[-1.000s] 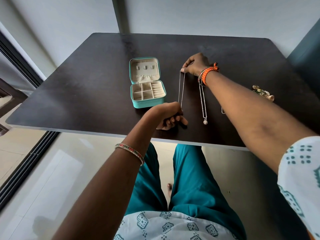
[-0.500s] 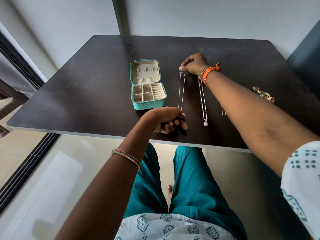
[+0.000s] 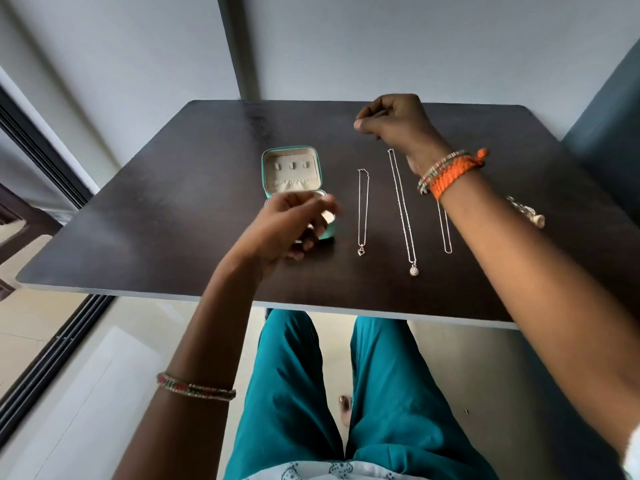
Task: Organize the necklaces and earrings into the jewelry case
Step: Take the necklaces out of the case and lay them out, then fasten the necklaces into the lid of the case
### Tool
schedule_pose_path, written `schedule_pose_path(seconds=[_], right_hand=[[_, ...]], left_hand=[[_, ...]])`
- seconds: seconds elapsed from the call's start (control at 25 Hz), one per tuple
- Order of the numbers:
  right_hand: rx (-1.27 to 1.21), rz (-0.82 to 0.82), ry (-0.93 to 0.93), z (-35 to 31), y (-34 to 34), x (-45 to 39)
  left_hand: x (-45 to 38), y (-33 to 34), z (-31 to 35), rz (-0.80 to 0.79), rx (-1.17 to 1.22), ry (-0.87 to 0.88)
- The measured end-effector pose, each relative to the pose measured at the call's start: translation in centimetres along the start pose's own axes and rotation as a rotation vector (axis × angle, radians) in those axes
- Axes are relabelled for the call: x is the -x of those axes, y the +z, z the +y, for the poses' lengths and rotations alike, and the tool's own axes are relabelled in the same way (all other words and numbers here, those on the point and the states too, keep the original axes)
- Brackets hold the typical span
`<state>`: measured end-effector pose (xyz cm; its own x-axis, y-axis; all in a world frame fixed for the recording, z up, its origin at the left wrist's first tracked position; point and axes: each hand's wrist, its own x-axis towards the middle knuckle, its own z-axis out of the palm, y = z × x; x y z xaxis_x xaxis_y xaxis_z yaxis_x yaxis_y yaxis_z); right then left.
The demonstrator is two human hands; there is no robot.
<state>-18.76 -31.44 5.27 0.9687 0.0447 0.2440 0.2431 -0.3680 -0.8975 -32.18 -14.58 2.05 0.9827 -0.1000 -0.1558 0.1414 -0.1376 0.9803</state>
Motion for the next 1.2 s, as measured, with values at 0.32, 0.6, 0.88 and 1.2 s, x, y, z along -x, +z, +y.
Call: schedule_pose_path(seconds=[0.32, 0.6, 0.88, 1.2], right_hand=[[0.283, -0.215, 0.134, 3.3, 5.8, 9.8], [0.326, -0.184, 0.076, 3.5, 8.5, 10.4], [0.343, 0.192, 0.048, 5.6, -1.8, 7.4], [0.540, 0.242, 0.185, 11.9, -8.4, 0.0]], left_hand=[[-2.2, -2.6, -5.5, 0.486, -0.313, 0.206], [-4.0, -3.1, -6.2, 0.555, -0.401, 0.209], [-5.7, 0.7, -2.7, 0.721, -0.612, 0.534], [-15.2, 9.4, 1.4, 0.279, -0.655, 0.638]])
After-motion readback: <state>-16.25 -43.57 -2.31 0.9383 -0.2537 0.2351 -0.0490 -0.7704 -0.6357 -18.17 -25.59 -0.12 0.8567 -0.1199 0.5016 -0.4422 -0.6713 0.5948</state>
